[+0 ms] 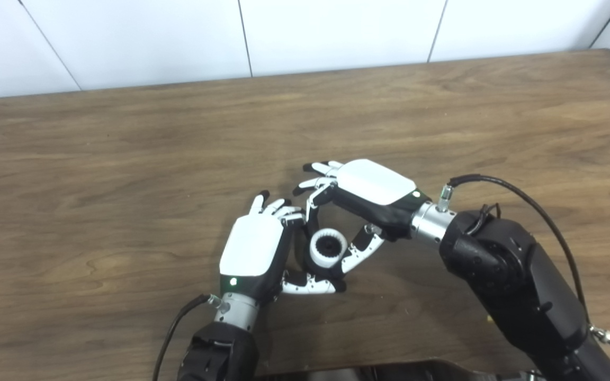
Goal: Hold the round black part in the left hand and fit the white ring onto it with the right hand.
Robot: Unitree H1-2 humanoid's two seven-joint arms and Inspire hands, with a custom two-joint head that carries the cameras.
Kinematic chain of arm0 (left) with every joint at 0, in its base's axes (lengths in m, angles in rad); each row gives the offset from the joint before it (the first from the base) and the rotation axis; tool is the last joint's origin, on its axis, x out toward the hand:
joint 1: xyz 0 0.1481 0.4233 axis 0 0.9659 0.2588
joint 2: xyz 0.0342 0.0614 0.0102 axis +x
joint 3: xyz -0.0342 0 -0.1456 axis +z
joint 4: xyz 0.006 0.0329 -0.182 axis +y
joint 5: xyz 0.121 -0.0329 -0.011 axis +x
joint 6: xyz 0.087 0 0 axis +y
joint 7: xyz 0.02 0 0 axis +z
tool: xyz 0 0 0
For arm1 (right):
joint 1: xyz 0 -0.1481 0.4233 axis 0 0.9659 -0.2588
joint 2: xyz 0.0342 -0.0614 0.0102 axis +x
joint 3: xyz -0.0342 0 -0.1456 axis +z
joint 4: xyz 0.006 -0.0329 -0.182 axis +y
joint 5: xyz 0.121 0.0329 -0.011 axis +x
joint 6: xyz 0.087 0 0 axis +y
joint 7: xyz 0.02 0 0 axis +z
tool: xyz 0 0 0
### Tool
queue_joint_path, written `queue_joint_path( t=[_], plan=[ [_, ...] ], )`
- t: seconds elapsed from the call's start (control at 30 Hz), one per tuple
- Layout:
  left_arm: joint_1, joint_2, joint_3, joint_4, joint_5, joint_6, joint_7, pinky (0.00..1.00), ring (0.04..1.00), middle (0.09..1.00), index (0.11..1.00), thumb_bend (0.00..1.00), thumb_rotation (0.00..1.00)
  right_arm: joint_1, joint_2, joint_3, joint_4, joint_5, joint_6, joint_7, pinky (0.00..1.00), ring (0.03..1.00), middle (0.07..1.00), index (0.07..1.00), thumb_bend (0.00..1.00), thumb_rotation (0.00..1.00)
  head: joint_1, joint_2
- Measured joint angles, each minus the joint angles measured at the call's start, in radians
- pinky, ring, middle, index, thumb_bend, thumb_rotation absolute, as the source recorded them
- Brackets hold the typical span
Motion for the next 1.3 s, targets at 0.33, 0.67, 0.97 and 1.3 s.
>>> queue_joint_path(
  t=[0.33, 0.67, 0.97, 1.3],
  plan=[
    [0.000, 0.000, 0.000, 0.000, 0.000, 0.000, 0.000, 1.00, 0.876, 0.762, 0.483, 0.52, 0.06, -0.001, -0.001, -0.004, 0.000, -0.004, 0.001, 0.000, 0.99, 0.983, 0.864, 0.608, 1.00, 0.25, 0.002, 0.002],
    [0.000, 0.000, 0.000, 0.000, 0.000, 0.000, 0.000, 1.00, 0.879, 0.763, 0.483, 0.52, 0.06, -0.001, -0.001, -0.009, 0.000, -0.004, 0.001, 0.000, 0.99, 0.989, 0.867, 0.597, 0.99, 0.25, 0.000, 0.002],
    [0.000, 0.000, 0.002, 0.000, -0.001, 0.000, 0.000, 1.00, 0.877, 0.762, 0.483, 0.52, 0.06, -0.017, -0.034, -0.100, -0.007, 0.020, 0.018, 0.002, 1.00, 0.977, 0.857, 0.574, 1.00, 0.25, -0.012, -0.003],
    [0.000, 0.003, 0.011, 0.000, -0.006, -0.002, 0.000, 1.00, 0.871, 0.763, 0.483, 0.52, 0.06, -0.018, -0.085, -0.190, -0.025, 0.049, 0.073, 0.004, 1.00, 0.975, 0.853, 0.611, 0.99, 0.21, -0.023, -0.011]
  ],
)
